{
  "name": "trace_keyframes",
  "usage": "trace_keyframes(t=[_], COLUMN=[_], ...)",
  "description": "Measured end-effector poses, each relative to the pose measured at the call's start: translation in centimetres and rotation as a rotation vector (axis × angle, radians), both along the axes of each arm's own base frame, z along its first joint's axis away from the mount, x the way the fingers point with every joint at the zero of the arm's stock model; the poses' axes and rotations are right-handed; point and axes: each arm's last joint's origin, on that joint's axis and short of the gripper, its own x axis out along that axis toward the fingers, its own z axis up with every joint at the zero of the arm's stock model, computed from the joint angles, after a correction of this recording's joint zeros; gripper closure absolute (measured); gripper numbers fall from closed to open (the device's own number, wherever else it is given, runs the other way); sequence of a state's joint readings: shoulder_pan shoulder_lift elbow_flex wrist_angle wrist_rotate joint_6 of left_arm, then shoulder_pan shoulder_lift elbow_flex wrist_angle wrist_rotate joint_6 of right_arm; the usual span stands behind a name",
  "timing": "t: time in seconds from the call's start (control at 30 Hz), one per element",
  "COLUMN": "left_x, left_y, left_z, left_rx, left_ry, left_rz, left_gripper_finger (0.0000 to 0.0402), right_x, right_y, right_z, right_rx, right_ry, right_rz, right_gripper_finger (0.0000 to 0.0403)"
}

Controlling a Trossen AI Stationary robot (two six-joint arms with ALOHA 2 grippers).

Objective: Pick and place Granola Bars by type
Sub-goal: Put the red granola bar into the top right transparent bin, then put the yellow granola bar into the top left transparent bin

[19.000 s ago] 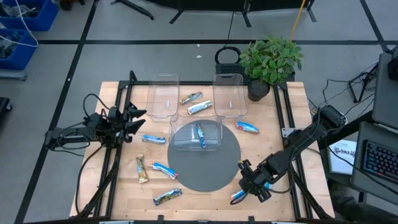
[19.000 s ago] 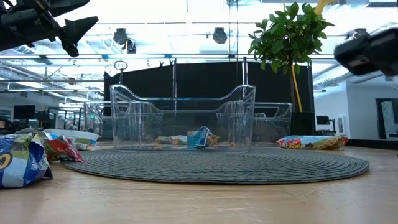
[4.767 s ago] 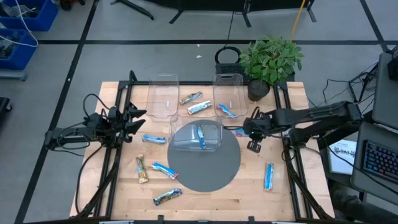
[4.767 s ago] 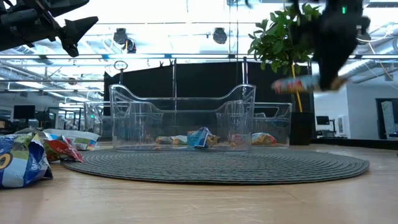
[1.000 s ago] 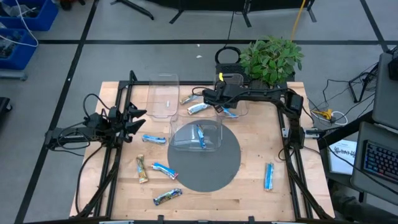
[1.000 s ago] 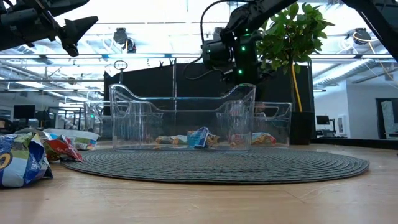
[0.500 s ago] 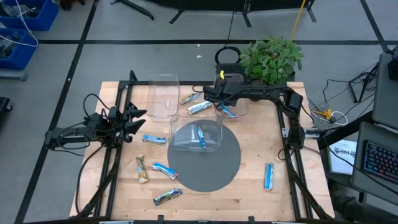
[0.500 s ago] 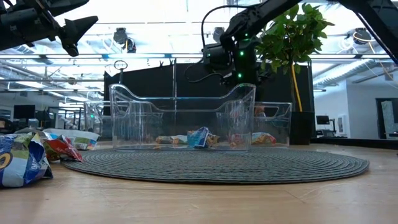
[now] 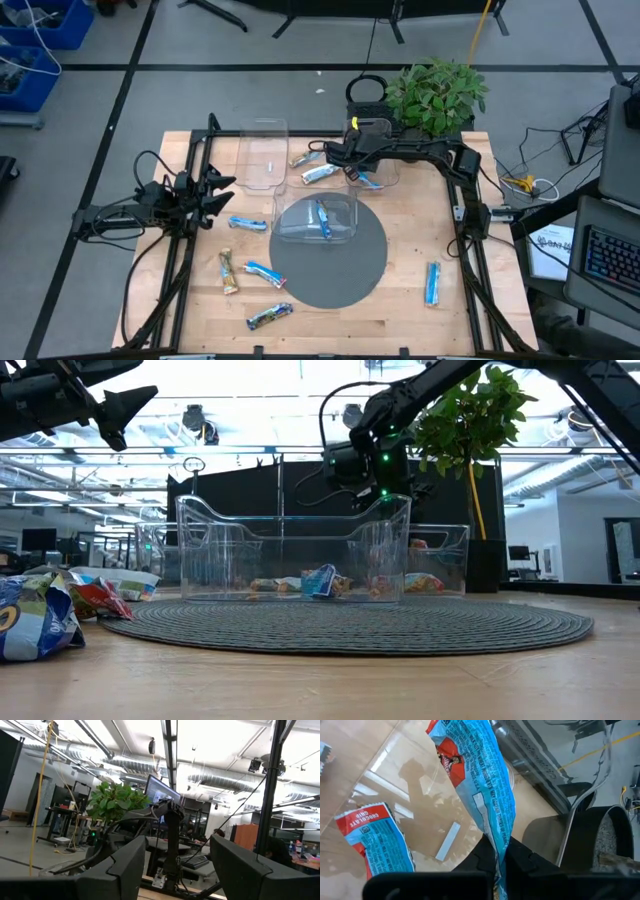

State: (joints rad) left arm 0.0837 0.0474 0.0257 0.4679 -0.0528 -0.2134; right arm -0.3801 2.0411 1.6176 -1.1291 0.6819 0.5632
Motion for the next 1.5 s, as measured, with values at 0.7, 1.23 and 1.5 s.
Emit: trace_keyframes(t=[0.7,1.23,1.5], left_x=[0.00,0.00,0.00], left_y=[0.00,0.00,0.00], left_z=[0.00,-0.01,0.00], left_rx=[0.000,0.000,0.000], left_ry=[0.000,0.000,0.000], left_rz=[0.000,0.000,0.000], left_gripper_finger=[0.0176,0.0176,0.0176], right_x=[0.01,-0.06,-0.16], right_y=[0.14,0.17,0.20], right_z=[-0.10,-0.09,-0.08], right_rx=[0.057,0.062,0.071], right_ry=[-0.014,-0.003,0.020], right_rz=[0.002,0.007,0.023], right_gripper_finger=[0.0341,0.0276,0.0248])
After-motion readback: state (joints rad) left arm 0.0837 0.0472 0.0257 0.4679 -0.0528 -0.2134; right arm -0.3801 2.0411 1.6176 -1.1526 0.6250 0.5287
